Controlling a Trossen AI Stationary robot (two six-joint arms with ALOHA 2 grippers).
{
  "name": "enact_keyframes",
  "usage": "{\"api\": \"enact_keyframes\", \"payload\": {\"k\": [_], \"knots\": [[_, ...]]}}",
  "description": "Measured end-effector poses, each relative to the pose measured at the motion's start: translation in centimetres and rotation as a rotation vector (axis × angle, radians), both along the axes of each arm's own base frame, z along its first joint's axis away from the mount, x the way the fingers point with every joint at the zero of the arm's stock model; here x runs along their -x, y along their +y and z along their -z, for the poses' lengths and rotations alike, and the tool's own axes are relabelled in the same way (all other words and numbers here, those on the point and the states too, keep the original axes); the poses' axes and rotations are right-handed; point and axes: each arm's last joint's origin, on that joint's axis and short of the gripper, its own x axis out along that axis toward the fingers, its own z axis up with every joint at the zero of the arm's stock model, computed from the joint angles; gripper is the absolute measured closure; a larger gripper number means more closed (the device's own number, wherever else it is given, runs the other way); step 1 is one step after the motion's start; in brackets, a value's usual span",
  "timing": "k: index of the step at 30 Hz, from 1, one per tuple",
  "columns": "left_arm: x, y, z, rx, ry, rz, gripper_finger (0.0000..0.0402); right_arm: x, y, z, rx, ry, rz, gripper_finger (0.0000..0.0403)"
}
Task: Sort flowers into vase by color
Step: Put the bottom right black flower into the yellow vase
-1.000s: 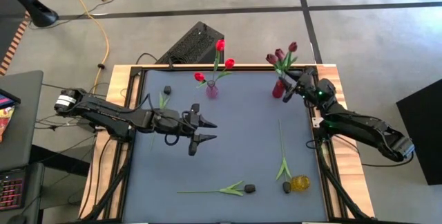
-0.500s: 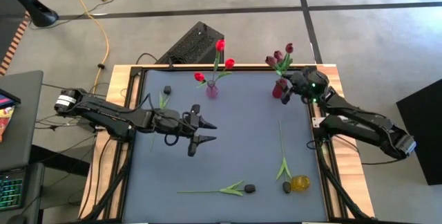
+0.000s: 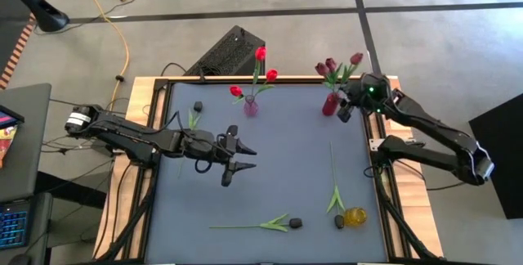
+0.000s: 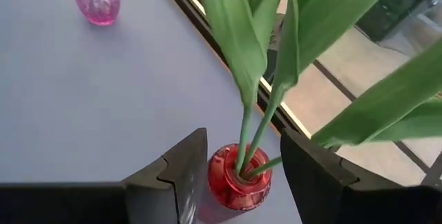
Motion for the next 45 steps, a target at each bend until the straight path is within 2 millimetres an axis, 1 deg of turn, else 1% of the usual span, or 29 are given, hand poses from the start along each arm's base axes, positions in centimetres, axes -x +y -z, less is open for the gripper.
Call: {"api": "enact_keyframes", "payload": {"k": [5, 9, 11, 16, 20, 23, 27, 31, 35, 39, 45], "knots": [[0.1, -0.2, 0.4, 0.011, 0.041, 0.065, 0.0229, 0.2, 1.0, -2.2, -0.043, 0.046, -0.041, 0.0193], [0.3, -0.4, 0.8, 0.024, 0.09, 0.125, 0.0229, 0.3, 2.7, -3.6, -0.106, 0.119, -0.123, 0.0193], [0.4, -0.4, 0.9, 0.024, 0.105, 0.126, 0.0229, 0.2, 3.6, -4.2, -0.124, 0.142, -0.183, 0.0193], [0.4, -0.3, 1.0, 0.008, 0.117, 0.131, 0.0229, -0.3, 6.2, -5.2, -0.138, 0.189, -0.374, 0.0193], [0.4, -0.3, 1.0, 0.007, 0.116, 0.131, 0.0229, -0.9, 8.2, -5.4, -0.128, 0.21, -0.549, 0.0193], [0.4, -0.3, 1.0, 0.008, 0.116, 0.13, 0.0229, -1.8, 10.1, -5.1, -0.121, 0.248, -0.753, 0.0193], [0.4, -0.3, 1.0, 0.008, 0.116, 0.129, 0.0229, -3.6, 13.1, -4.3, -0.099, 0.324, -0.979, 0.0193], [0.4, -0.3, 1.0, 0.013, 0.116, 0.117, 0.0229, -5.2, 16.3, -2.6, -0.037, 0.476, -1.204, 0.0193], [0.4, -0.3, 1.0, 0.021, 0.116, 0.111, 0.0229, -6.8, 18.8, -0.3, 0.056, 0.653, -1.314, 0.0197], [0.4, -0.3, 1.0, 0.028, 0.117, 0.108, 0.0229, -8.4, 20.0, 2.4, 0.072, 0.826, -1.365, 0.0205], [0.4, -0.3, 1.0, 0.02, 0.116, 0.1, 0.0229, -10.2, 20.8, 6.3, 0.027, 1.048, -1.373, 0.0214]]}}
